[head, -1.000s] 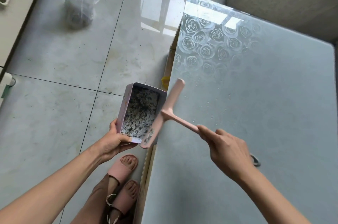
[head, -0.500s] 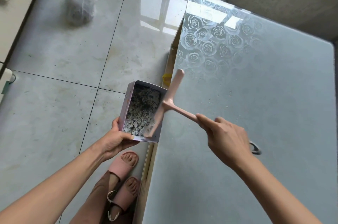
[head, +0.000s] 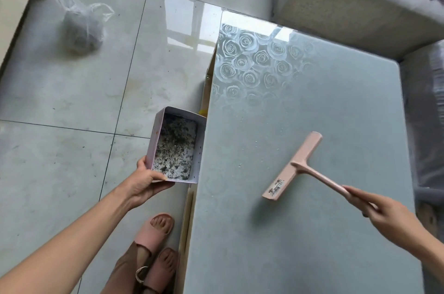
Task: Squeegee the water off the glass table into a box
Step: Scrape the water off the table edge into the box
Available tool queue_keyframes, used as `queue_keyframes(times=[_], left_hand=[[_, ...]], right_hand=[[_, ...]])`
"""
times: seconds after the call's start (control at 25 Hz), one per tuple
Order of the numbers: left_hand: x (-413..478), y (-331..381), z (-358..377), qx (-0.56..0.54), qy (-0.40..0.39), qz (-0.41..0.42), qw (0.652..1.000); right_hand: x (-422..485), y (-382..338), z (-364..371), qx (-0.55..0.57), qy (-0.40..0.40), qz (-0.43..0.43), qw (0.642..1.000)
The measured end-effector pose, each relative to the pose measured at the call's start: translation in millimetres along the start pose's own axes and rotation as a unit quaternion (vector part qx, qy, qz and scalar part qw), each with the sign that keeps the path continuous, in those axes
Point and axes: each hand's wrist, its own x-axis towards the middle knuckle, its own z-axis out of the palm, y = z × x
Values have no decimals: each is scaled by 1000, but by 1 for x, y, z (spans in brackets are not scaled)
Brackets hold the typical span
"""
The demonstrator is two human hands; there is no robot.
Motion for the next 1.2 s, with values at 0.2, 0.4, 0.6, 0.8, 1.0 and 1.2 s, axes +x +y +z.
queue_keyframes(times=[0.2,0.4,0.6,0.8,1.0,1.2], left_hand=[[18,12,6,6,-5,4,1000],[25,22,7,12,-13,-6,1000],[26,28,12,9,-20,-14,1000],[35,31,14,17,-17,-9,1000],[38,31,6,13,-33,-15,999],[22,34,-7,-53,-53,-32,997]], right_hand=[[56,-79,43,39,-37,-143,988],[78,-133,36,28,29,-255,966],[64,-39,-9,-18,22,-101,994],[98,-134,7,-50,-13,-248,967],[94,-201,0,-47,78,-301,949],[42,-200,-4,99,77,-209,970]])
